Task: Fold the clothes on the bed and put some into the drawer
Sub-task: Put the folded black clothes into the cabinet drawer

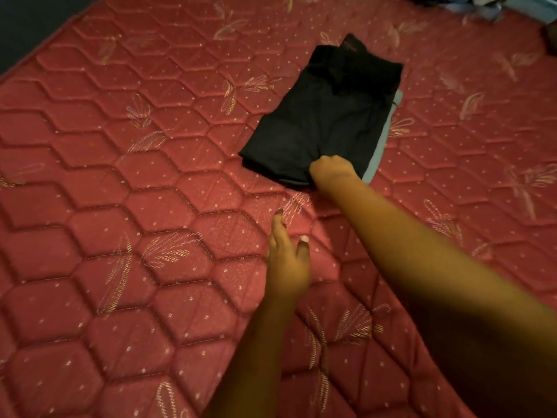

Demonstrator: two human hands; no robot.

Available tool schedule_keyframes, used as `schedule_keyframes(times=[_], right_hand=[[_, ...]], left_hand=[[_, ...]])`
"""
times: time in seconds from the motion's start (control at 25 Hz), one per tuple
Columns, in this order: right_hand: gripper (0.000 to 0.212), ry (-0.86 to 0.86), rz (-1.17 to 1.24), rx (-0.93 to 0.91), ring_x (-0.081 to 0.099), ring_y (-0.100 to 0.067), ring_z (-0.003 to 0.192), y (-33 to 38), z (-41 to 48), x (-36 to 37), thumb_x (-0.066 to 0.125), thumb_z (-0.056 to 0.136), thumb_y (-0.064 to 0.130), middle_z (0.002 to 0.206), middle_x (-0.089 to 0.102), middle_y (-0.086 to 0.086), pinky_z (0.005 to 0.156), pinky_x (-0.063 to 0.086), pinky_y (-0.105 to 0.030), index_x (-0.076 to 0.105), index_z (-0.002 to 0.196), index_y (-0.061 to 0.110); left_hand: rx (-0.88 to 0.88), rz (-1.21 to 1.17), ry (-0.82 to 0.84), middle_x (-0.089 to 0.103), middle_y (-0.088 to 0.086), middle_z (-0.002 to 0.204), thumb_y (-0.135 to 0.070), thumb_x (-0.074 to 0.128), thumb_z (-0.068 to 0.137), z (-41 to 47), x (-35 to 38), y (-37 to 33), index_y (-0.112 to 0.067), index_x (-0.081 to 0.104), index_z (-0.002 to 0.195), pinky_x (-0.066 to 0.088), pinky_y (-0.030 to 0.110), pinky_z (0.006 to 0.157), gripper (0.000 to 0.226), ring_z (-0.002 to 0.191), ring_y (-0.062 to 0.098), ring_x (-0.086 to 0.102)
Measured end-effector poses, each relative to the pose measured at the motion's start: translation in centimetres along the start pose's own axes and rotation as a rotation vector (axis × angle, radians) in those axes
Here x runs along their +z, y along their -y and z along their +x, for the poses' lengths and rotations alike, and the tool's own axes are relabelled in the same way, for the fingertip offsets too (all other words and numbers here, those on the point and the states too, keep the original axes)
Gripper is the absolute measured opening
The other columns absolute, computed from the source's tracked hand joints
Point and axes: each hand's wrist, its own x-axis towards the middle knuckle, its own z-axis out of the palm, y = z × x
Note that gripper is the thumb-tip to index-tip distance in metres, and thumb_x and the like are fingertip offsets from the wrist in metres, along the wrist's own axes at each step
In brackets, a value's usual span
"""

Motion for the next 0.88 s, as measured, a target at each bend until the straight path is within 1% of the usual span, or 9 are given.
schedule_keyframes(times=[0.08, 0.2, 0.28, 0.44, 0.52, 0.6, 0.68, 0.76, 0.88], right_hand=[[0.038, 0.052, 0.091, -0.063, 0.049, -0.034, 0.127, 2.7, -3.2, 0.3, 0.042, 0.097, 0.006, 0.138, 0.051, -0.015, 0.099, 0.043, -0.04, 0.053, 0.133, 0.005], [0.036, 0.175, 0.264, -0.169, 0.05, -0.032, 0.126, 7.1, -8.6, 1.2, 0.039, 0.101, 0.016, 0.137, 0.052, -0.014, 0.098, 0.043, -0.037, 0.054, 0.132, 0.006], [0.035, 0.265, 0.374, -0.278, 0.053, -0.03, 0.122, 9.8, -12.5, 2.1, 0.043, 0.099, 0.017, 0.135, 0.054, -0.013, 0.097, 0.042, -0.036, 0.054, 0.131, 0.006], [0.04, 0.59, 0.374, -0.639, 0.052, -0.034, 0.121, 13.4, -19.0, 4.7, 0.055, 0.091, 0.002, 0.132, 0.055, -0.018, 0.097, 0.042, -0.032, 0.054, 0.13, -0.003], [0.047, 0.761, 0.682, -0.705, 0.054, -0.036, 0.118, 12.8, -19.9, 6.6, 0.059, 0.087, -0.006, 0.13, 0.056, -0.025, 0.089, 0.046, -0.021, 0.05, 0.134, -0.005], [0.048, 0.659, 1.235, -0.395, 0.064, -0.021, 0.094, 10.4, -20.2, 8.1, 0.066, 0.085, -0.002, 0.111, 0.067, -0.017, 0.072, 0.046, -0.011, 0.053, 0.131, -0.001], [0.045, 0.113, 1.503, 0.188, 0.06, -0.009, 0.075, 7.7, -19.9, 10.5, 0.076, 0.081, 0.017, 0.092, 0.066, -0.001, 0.073, 0.047, -0.023, 0.059, 0.122, 0.011], [0.065, -0.152, 1.52, 0.625, 0.06, -0.017, 0.091, 6.6, -19.1, 11.8, 0.082, 0.07, 0.04, 0.109, 0.06, -0.005, 0.087, 0.048, -0.034, 0.052, 0.122, 0.016], [0.102, -0.083, 1.571, 0.87, 0.042, -0.03, 0.127, 8.7, -18.1, 11.7, 0.087, 0.056, 0.052, 0.141, 0.037, -0.012, 0.107, 0.037, -0.045, 0.036, 0.136, 0.017]], left_hand=[[0.025, 0.033, -0.122, 0.034, 0.013, 0.15, -0.015, 0.05, 0.096, -0.8, -0.8, -0.5, -0.015, 0.022, 0.15, 0.024, 0.036, 0.113, 0.06, 0.136, 0.028, 0.032], [0.215, 0.128, -0.427, 0.05, 0.014, 0.135, -0.015, 0.05, 0.086, -1.7, -3.7, -1.2, -0.007, 0.044, 0.137, 0.028, 0.029, 0.104, 0.051, 0.123, 0.03, 0.044], [0.247, 0.258, -0.515, 0.053, 0.014, 0.13, -0.015, 0.053, 0.083, -2.0, -5.8, -1.2, -0.005, 0.05, 0.13, 0.029, 0.03, 0.102, 0.048, 0.121, 0.032, 0.045], [0.008, 0.615, -0.289, 0.04, 0.011, 0.144, -0.026, 0.065, 0.087, -1.9, -8.5, 0.9, -0.013, 0.039, 0.14, 0.03, 0.046, 0.107, 0.061, 0.133, 0.033, 0.035], [-0.134, 0.669, -0.176, 0.035, 0.007, 0.15, -0.042, 0.072, 0.08, -1.8, -9.9, 3.0, -0.021, 0.028, 0.146, 0.031, 0.05, 0.108, 0.082, 0.136, 0.033, 0.034], [-0.234, 0.554, -0.149, 0.042, 0.007, 0.146, -0.055, 0.079, 0.065, -1.8, -11.2, 5.1, -0.021, 0.03, 0.145, 0.036, 0.048, 0.107, 0.1, 0.132, 0.031, 0.042], [-0.281, 0.485, -0.12, 0.056, 0.006, 0.131, -0.066, 0.081, 0.049, -1.5, -12.5, 6.0, -0.019, 0.047, 0.131, 0.044, 0.045, 0.1, 0.101, 0.12, 0.029, 0.053], [-0.351, 0.394, -0.061, 0.064, 0.001, 0.116, -0.07, 0.08, 0.035, -0.7, -13.3, 6.1, -0.021, 0.058, 0.113, 0.051, 0.042, 0.093, 0.095, 0.106, 0.024, 0.062], [-0.436, 0.238, 0.054, 0.071, -0.004, 0.103, -0.059, 0.088, 0.031, 0.0, -14.1, 6.0, -0.03, 0.068, 0.095, 0.054, 0.039, 0.09, 0.073, 0.093, 0.019, 0.068]])
